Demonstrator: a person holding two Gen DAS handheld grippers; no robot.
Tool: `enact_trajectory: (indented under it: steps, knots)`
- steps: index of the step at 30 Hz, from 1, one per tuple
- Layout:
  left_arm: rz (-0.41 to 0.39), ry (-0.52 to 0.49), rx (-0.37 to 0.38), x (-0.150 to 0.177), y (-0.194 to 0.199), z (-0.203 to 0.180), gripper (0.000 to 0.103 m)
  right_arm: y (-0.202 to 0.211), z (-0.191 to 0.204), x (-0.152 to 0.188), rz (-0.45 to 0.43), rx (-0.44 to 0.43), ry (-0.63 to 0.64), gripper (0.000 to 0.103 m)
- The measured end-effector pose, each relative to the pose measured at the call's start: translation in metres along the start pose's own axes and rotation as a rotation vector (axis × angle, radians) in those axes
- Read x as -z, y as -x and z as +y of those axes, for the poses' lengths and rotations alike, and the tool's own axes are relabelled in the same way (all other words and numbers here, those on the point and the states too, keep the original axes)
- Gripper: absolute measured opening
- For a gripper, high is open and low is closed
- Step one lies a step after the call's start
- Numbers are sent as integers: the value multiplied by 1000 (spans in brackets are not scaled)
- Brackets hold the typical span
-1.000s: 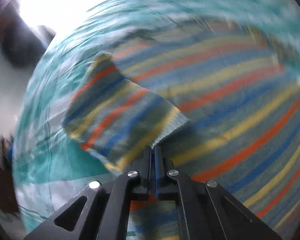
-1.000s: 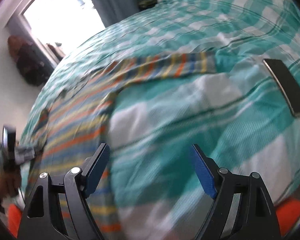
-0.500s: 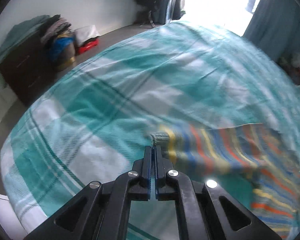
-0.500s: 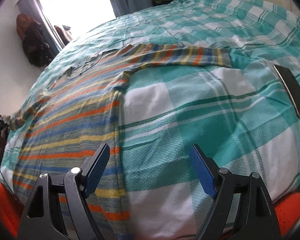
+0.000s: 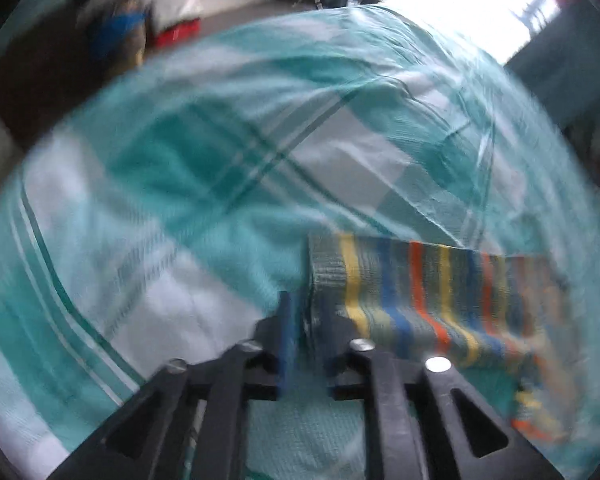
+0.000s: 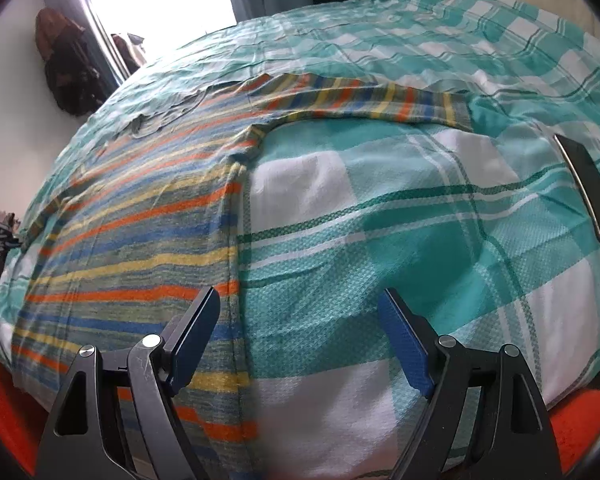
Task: Fold small clothes
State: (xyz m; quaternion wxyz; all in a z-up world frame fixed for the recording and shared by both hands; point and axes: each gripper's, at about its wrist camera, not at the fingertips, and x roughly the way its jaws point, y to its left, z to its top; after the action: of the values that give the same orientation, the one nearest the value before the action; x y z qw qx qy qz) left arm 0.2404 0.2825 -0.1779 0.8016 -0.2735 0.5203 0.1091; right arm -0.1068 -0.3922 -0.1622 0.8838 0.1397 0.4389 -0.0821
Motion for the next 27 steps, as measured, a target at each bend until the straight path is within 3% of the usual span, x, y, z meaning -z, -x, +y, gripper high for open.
enact_trajectory:
  steps: [3,7,10,11,12,13,16,19,25,27]
  knots:
    - [-6,28,105,21,3,14,37,-2,0,0,4,1,-2,83]
    - [-26,-35,130,34,-6,-2,46,-7,2,1,24,5,9,83]
    - [-42,-18,168,30,-14,-13,45,-5,5,2,19,14,29,83]
    - [-34,-7,180,30,-17,-13,37,-5,6,3,17,18,33,83]
    - [-2,1,199,29,-22,-14,9,-5,7,3,14,21,38,83]
    - [39,-7,193,29,-26,-16,9,-5,7,3,14,23,39,83]
    - [37,-111,109,27,-10,-27,9,-4,7,3,11,24,33,83]
    - [9,-103,80,15,10,-17,9,-4,5,3,9,28,29,83]
    - [51,-150,-101,11,-23,-24,10,-10,2,2,25,44,22,83]
    - [40,-132,-128,12,-28,-27,16,-11,-3,3,33,58,6,84]
